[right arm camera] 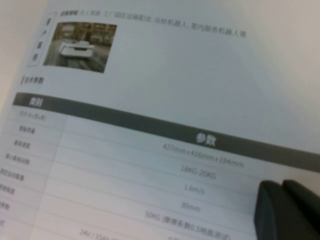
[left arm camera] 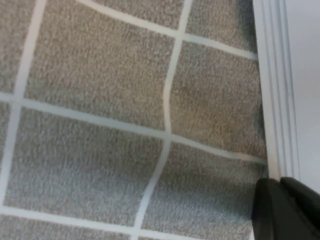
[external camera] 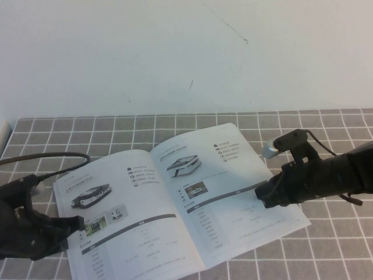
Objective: Close book
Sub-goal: 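Close the open booklet and leave it lying on the table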
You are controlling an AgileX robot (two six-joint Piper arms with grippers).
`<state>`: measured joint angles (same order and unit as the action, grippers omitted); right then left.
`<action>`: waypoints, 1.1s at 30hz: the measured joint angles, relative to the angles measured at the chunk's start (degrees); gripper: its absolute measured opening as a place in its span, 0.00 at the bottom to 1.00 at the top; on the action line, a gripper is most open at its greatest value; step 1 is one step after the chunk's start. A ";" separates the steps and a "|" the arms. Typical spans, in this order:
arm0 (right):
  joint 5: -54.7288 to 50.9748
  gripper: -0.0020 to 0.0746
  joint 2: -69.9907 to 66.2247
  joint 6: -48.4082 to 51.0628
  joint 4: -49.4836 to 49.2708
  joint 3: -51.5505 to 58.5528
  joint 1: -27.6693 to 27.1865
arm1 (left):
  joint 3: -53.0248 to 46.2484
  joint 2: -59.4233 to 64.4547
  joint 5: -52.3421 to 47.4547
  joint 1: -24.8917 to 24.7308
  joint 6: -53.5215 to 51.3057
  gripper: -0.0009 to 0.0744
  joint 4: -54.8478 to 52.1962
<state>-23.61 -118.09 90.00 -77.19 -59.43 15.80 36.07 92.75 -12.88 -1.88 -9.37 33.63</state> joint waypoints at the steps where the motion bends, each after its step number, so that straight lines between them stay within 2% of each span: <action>1: -0.10 0.02 0.00 -0.11 0.00 0.00 0.00 | 0.35 0.00 -0.43 0.00 0.00 0.01 0.00; 15: -0.10 0.02 0.00 -0.38 -0.04 0.00 0.00 | 4.79 1.16 -6.10 0.09 -1.78 0.01 0.27; 20: -0.10 0.02 0.00 -0.38 -0.13 0.00 0.00 | 4.95 1.16 -7.92 0.09 -1.99 0.01 -2.60; 33: -0.33 0.02 0.00 -0.38 -0.13 0.00 0.00 | 4.95 1.16 -10.35 0.09 9.37 0.01 -13.29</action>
<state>-23.94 -118.09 89.62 -77.32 -59.43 15.80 41.02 93.91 -23.23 -1.79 0.00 20.34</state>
